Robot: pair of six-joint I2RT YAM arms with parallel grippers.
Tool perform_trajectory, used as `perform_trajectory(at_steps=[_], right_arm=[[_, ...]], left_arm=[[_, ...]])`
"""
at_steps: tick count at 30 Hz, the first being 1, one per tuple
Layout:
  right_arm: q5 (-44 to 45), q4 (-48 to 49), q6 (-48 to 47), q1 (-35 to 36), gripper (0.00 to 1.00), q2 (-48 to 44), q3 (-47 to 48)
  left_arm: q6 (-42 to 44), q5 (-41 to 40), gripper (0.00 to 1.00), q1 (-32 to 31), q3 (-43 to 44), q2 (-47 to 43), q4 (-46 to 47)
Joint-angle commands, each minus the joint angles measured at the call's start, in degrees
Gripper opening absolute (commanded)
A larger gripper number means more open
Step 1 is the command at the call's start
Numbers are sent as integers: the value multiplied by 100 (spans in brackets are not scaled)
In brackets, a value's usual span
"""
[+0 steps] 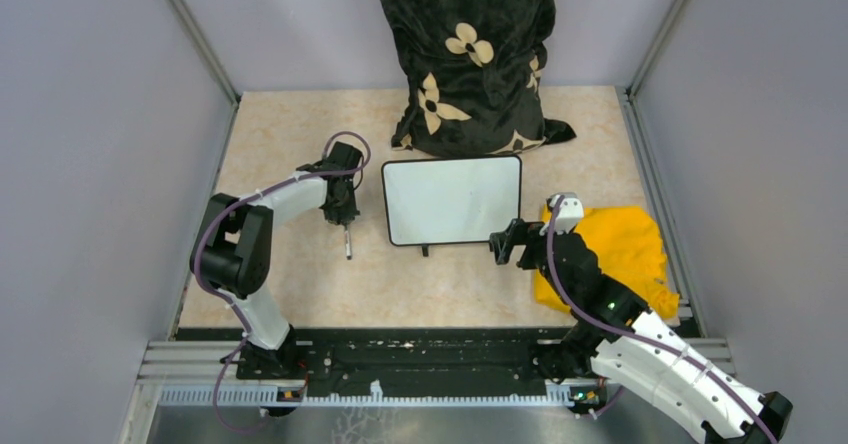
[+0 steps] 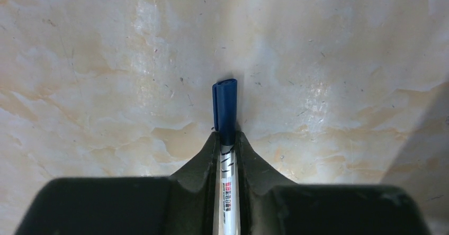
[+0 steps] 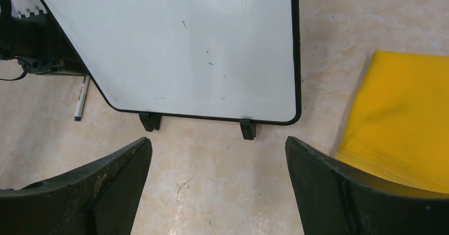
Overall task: Write a sentence on the whiteboard
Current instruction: Open the whiteboard marker at the center of the board.
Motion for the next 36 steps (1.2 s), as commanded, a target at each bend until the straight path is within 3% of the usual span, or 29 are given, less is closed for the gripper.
perform_trajectory(at_steps=[1, 4, 7, 17, 22, 26, 31, 36], right_arm=[[113, 60, 9, -39, 94, -37, 158], [106, 50, 12, -39, 94, -32, 156], [81, 44, 15, -37, 94, -24, 166], [-161, 82, 204, -41, 99, 12, 408], [207, 425, 1140, -42, 99, -330, 506], [-679, 1275, 997, -39, 99, -505, 390], [-1781, 1576, 612, -40, 99, 282, 757], [-2454, 2054, 543, 168, 99, 1095, 1153]], left_arm=[[3, 129, 13, 16, -189, 29, -116], [-6, 158, 0, 16, -199, -66, -104], [-101, 36, 0, 21, -235, -314, -101], [-399, -509, 0, 22, -628, -2619, 248], [-127, 315, 0, 16, -1155, -3938, 867], [46, 1429, 0, 19, -1689, -4985, 1579], [32, 2777, 0, 18, -2293, -6129, 2467], [-351, 3742, 0, 18, -2600, -6610, 3288]])
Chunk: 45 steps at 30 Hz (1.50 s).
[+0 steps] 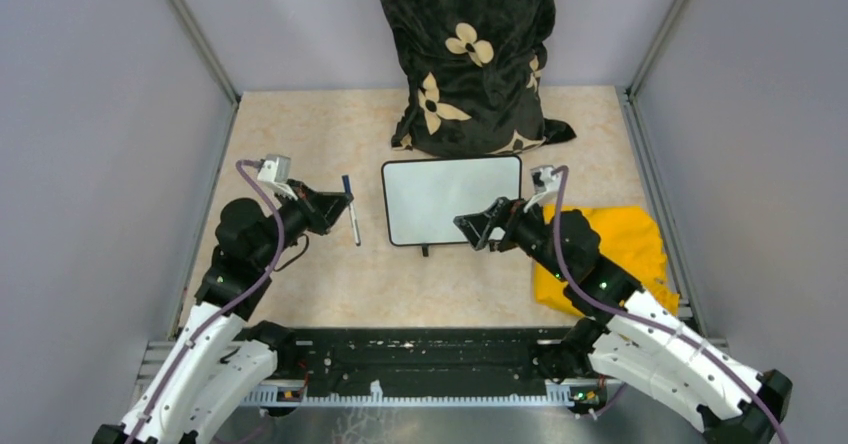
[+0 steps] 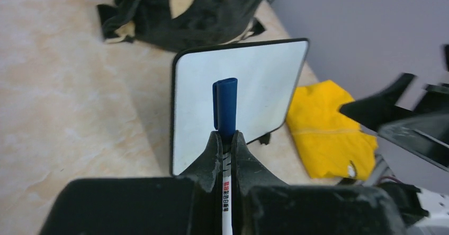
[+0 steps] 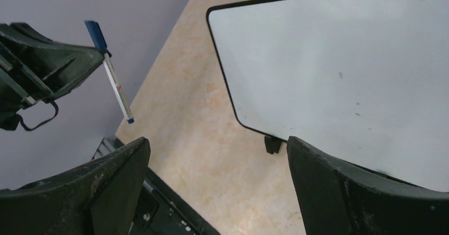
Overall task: Write a sentence on the whiteboard
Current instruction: Open the whiteboard marker at the center of the board.
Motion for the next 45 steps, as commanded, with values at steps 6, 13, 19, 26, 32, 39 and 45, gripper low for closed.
perform_trajectory(at_steps=[6, 13, 19, 26, 32, 39, 45], right_arm=[[-973, 1880, -280, 1117, 99, 1150, 652], [-1437, 3682, 16, 1138, 99, 1566, 259], [-1557, 3867, -44, 1340, 97, 2220, 636], [-1711, 3851, -88, 1491, 92, 2805, 1096], [-1891, 4012, 78, 1509, 83, 3183, 1330], [-2442, 4107, 301, 1509, 66, 3604, 1621], [-2551, 4027, 331, 1508, 40, 3678, 1696]], left_arm=[[-1004, 1861, 0, 15, -327, -318, 1832], [-2057, 2361, 0, 9, -665, -227, 3227], [-2896, 2626, 0, 8, -1094, -84, 4271], [-3001, 2758, 0, -34, -1036, -22, 4514], [-3007, 2898, 0, -60, -1016, 10, 4571], [-2997, 2960, 0, -73, -1018, -1, 4575], [-2988, 3012, 0, -73, -990, 59, 4610]])
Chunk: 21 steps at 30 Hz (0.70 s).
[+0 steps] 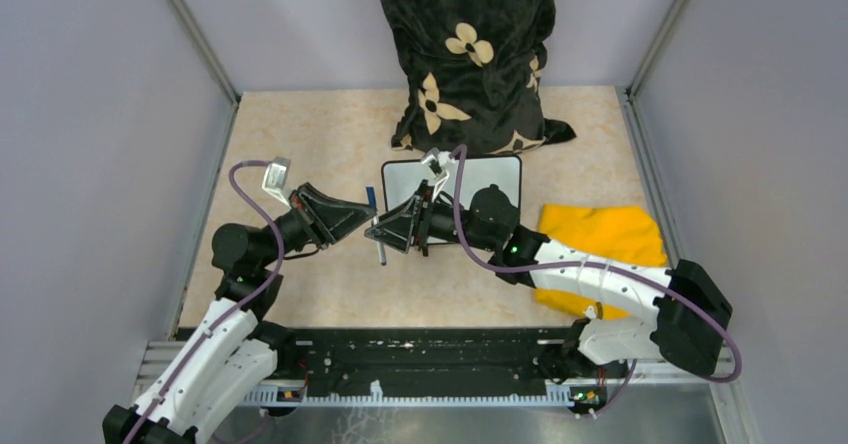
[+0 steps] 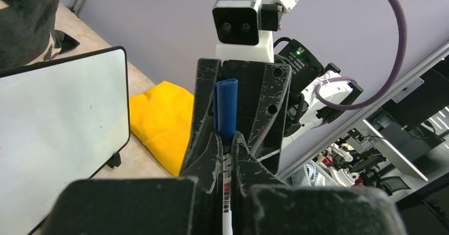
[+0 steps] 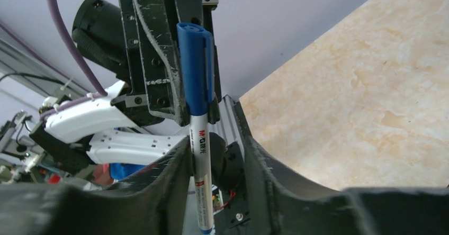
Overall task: Write a sentence on the whiteboard
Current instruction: Open the whiteboard marker at the center of the board.
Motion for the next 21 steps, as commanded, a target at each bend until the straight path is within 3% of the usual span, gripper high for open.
perform_trajectory(at_steps=[1, 4, 5, 7, 9, 12, 15, 21], right_arm=[[-277, 265, 24, 69, 35, 29, 391], [-347, 125, -78, 68, 17, -10, 407], [-359, 66, -132, 69, 11, -30, 406], [-362, -123, -294, 64, 0, -131, 387], [-359, -337, -478, 69, 0, -289, 341], [-395, -688, -775, 69, 0, -580, 235], [-439, -1014, -985, 69, 0, -838, 114], [-591, -1166, -1037, 64, 0, -1023, -20]], left_arm=[[-33, 171, 0, -30, 99, 52, 296], [-38, 241, 0, -34, 120, 84, 297], [-19, 285, 5, -33, 139, 89, 290], [33, 454, 30, -34, 203, 120, 301], [61, 691, 58, -34, 321, 171, 305], [176, 1026, 78, -34, 526, 265, 212], [350, 1194, 80, -32, 715, 375, -45], [345, 1659, 74, -54, 917, 840, 38]])
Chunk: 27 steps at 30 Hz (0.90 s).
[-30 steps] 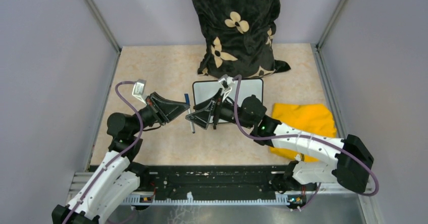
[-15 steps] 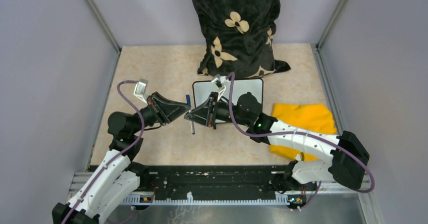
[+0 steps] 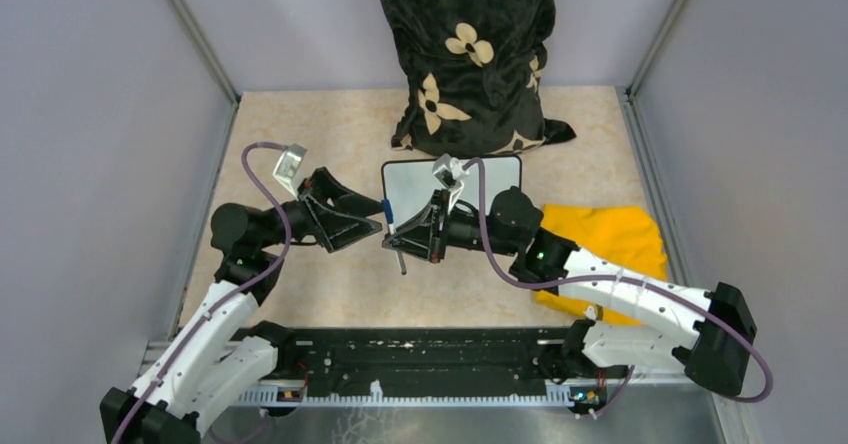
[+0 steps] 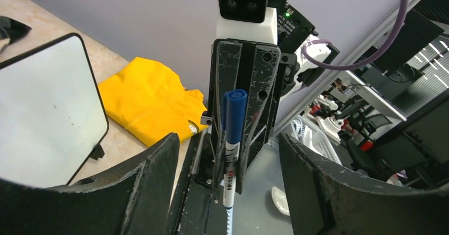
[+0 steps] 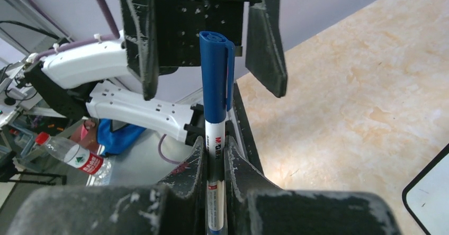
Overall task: Write a sentence on the whiteboard
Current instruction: Open the whiteboard marker at the center of the board.
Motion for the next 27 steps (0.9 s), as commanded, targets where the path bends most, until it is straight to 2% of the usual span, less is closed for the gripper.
perform_trajectory(at_steps=[1, 9, 14, 20, 25, 27], right_arm=[[-194, -67, -208, 44, 0, -134, -51], [-283, -143, -240, 45, 0, -113, -33], [-301, -183, -254, 44, 0, -70, -34], [-224, -210, -255, 45, 0, -54, -49], [-228, -181, -227, 45, 0, -45, -67], [-226, -127, -198, 45, 0, -58, -81]], left_arm=[[75, 527, 73, -72, 227, 361, 130], [193, 547, 64, -362, 318, 549, 218], [339, 493, 52, -463, 379, 580, 77], [413, 498, 28, -596, 402, 616, 77], [469, 418, 3, -695, 377, 602, 68], [471, 343, 0, -708, 336, 577, 68]])
